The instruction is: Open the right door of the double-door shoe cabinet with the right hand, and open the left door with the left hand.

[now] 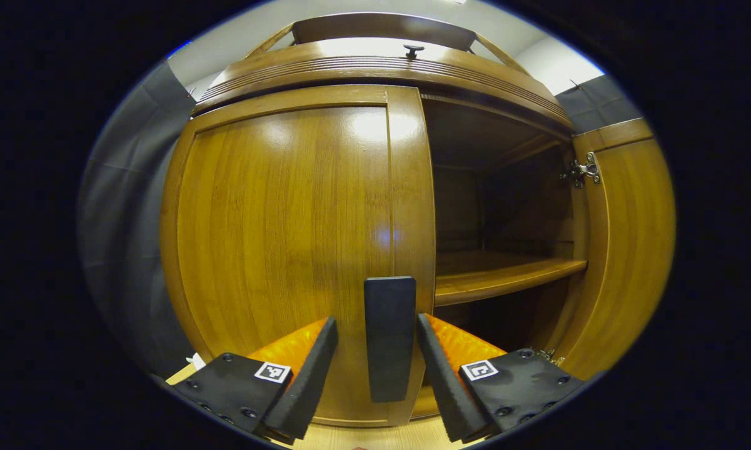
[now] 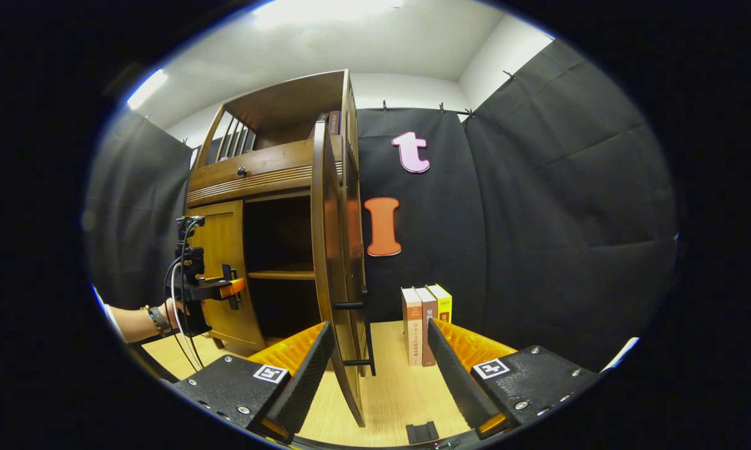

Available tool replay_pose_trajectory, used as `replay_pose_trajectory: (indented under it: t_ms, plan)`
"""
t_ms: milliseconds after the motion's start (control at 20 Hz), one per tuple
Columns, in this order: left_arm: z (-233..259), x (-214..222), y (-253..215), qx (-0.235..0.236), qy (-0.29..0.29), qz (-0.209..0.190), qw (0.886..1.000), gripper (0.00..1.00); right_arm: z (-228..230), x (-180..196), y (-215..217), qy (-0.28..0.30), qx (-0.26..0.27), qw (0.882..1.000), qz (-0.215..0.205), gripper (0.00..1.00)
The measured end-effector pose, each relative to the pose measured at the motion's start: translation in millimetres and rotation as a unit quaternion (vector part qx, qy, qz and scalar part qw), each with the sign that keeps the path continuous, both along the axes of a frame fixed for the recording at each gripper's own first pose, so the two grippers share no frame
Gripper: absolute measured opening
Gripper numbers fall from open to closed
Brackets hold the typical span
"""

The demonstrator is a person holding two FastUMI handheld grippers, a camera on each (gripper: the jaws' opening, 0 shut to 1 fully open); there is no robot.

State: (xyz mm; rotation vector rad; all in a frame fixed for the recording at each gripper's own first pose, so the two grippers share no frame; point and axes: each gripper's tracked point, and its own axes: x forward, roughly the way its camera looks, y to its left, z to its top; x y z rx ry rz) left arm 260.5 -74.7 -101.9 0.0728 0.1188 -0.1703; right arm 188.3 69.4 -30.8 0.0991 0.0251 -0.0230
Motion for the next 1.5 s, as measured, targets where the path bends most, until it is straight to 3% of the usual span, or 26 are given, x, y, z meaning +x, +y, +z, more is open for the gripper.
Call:
replay_pose_trajectory:
  t_ms: [50,350,450,650,1000,1400,1500]
  plan:
    - [-0.5,-0.5,-2.0,0.002,-0.001,-0.005,1.000,0.82,1.6,1.3,-0.2,-0.002,0.003,1.000,-0.002,0.92]
    - [-9.1,-1.4,-6.1,-0.015,0.013,-0.004,1.000,0.40,-1.1,-0.2,-0.9,0.006,0.014,1.000,-0.014,0.92]
    - [-8.1,-4.6,-6.6,-0.014,0.021,0.001,1.000,0.36,-3.1,-2.1,-0.2,0.011,0.015,1.000,-0.015,0.92]
    - [-6.2,-16.9,-2.4,-0.009,0.032,0.006,0.999,0.33,-7.0,-5.2,1.1,0.022,0.007,1.000,-0.010,0.92]
    - [9.4,-93.8,28.5,-0.007,0.040,0.021,0.999,0.32,-12.7,-7.9,3.5,0.032,-0.020,0.999,0.007,0.92]
    - [27.3,-168.3,97.5,-0.010,0.036,0.086,0.996,0.31,-9.4,1.4,23.0,0.019,0.005,0.999,0.035,0.92]
    - [31.2,-183.1,120.4,-0.003,0.034,0.104,0.994,0.27,-9.7,1.5,21.5,0.020,0.001,0.999,0.034,0.92]
